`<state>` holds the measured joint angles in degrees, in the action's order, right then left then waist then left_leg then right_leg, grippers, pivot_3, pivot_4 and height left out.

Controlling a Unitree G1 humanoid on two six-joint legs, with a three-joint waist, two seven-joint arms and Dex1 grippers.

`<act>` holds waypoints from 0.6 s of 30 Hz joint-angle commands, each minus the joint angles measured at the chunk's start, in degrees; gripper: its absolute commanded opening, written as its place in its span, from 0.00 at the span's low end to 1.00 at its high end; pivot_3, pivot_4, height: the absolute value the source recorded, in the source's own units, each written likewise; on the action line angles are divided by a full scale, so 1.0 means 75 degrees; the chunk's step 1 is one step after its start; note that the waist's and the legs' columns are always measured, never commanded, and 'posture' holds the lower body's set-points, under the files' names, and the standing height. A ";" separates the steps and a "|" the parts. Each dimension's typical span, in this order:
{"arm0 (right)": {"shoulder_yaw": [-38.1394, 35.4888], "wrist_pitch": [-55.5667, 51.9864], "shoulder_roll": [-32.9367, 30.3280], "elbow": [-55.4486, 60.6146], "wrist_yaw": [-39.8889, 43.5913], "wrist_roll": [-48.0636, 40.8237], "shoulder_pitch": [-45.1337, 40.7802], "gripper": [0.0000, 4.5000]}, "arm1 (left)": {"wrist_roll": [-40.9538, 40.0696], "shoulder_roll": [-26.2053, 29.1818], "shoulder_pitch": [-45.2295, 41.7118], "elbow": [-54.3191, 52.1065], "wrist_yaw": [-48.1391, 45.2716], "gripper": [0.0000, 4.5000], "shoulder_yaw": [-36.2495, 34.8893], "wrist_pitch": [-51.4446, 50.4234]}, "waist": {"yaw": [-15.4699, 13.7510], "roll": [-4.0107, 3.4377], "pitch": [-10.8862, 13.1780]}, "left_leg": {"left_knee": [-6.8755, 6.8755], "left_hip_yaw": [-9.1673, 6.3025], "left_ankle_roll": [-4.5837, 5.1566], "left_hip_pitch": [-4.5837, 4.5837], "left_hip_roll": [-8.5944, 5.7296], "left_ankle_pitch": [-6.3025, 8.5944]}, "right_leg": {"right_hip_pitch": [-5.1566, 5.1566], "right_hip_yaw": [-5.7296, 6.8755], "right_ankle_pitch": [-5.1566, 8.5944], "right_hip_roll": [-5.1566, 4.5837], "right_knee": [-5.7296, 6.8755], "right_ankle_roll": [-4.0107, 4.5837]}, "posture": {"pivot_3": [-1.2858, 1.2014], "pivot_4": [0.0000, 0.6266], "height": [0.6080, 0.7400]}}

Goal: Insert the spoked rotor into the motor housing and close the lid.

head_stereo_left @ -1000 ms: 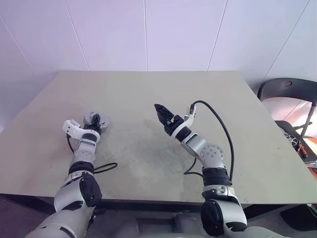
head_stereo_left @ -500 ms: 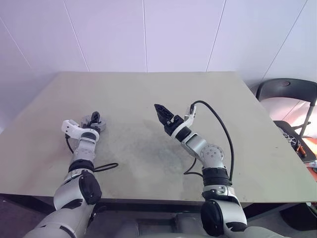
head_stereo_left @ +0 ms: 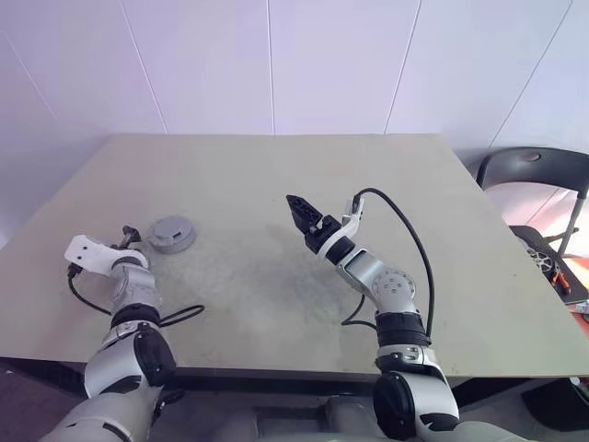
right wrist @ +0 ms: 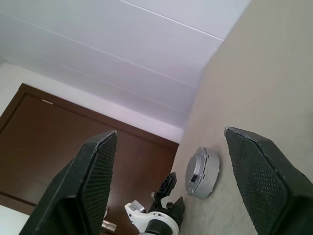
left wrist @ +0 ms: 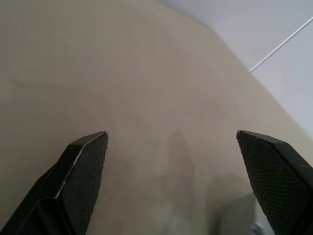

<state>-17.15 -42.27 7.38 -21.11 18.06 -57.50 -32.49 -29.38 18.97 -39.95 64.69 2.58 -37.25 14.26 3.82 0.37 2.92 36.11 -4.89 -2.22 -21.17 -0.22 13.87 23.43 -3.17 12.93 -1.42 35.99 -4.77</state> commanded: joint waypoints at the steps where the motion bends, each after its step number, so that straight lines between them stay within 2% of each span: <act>1: 0.0090 -0.0023 0.0252 0.0376 0.0101 -0.0068 -0.0089 0.82 | 0.0265 0.0146 -0.0070 -0.0328 -0.0594 1.00 0.0304 0.0320 | -0.0009 0.0002 -0.0001 | 0.0002 0.0000 0.0000 -0.0003 -0.0001 0.0000 | 0.0000 0.0001 0.0000 0.0000 -0.0002 0.0000 | 0.52 0.00 1.00; 6: 0.0449 0.0391 -0.0086 0.0734 0.0353 0.0559 -0.0054 0.82 | 0.0146 0.0311 0.0092 -0.1307 -0.2787 1.00 0.0683 0.0315 | 0.0024 0.0001 -0.0001 | 0.0000 0.0002 -0.0001 -0.0017 -0.0002 0.0000 | 0.0004 0.0000 0.0000 -0.0002 -0.0020 0.0004 | 0.52 0.00 1.00; 10: 0.1961 0.1314 -0.1031 0.1072 0.0687 0.2728 0.0041 0.82 | 0.0088 0.0822 0.0418 -0.2559 -0.4775 1.00 0.1231 -0.0230 | 0.0046 0.0000 -0.0001 | -0.0008 0.0004 -0.0001 -0.0022 -0.0002 0.0000 | 0.0011 0.0000 0.0000 -0.0003 -0.0030 0.0007 | 0.52 0.00 1.00; 15: 0.2246 0.2221 -0.1851 0.1066 0.1078 0.3804 -0.0010 0.82 | 0.0111 0.1426 0.1389 -0.4380 -0.6557 1.00 0.2151 -0.1326 | 0.0047 -0.0006 0.0003 | -0.0019 0.0008 -0.0001 -0.0020 -0.0002 0.0000 | 0.0009 -0.0003 0.0006 -0.0007 -0.0041 0.0016 | 0.52 0.00 1.00; 18: 0.2427 0.2795 -0.2290 0.0923 0.1360 0.4422 -0.0024 0.82 | 0.0111 0.1575 0.2008 -0.5173 -0.7081 1.00 0.2453 -0.1711 | 0.0030 -0.0007 0.0004 | -0.0015 0.0009 0.0000 -0.0020 -0.0002 0.0000 | 0.0000 -0.0004 0.0015 -0.0010 -0.0056 0.0032 | 0.52 0.00 1.00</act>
<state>0.20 -24.95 -9.03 -15.54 26.52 -26.94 -31.47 -28.15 29.70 -25.36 30.24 -48.17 -19.93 2.90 4.05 0.32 2.94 36.02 -4.82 -2.23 -21.33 -0.24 13.87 23.43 -3.20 13.05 -1.50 35.56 -4.53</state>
